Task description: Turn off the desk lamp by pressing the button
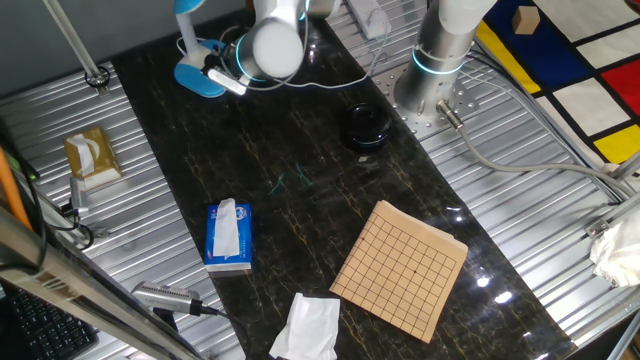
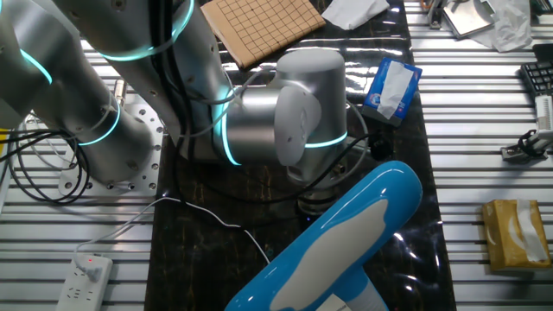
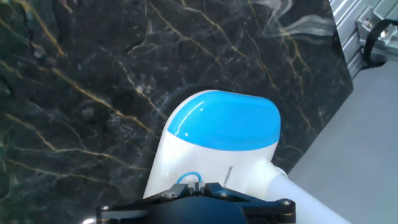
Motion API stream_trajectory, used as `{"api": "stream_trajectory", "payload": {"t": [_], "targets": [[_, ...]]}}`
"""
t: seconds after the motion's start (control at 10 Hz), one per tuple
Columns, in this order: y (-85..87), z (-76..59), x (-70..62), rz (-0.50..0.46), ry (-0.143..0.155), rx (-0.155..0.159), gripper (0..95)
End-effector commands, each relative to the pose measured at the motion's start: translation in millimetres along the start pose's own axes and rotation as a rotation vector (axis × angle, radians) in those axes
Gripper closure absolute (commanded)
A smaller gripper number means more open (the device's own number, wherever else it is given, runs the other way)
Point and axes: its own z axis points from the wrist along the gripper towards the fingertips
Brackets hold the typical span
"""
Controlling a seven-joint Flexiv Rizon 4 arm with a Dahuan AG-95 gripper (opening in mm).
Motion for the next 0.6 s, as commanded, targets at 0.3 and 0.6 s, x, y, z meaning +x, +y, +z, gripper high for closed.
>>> {"api": "stream_trajectory", "payload": {"t": [0.3, 0.6], "targets": [[-9.7, -3.1, 10.7, -0.031, -0.015, -0.016, 95.0], [-19.6, -19.0, 20.9, -0.045, -0.038, -0.079, 95.0]]}}
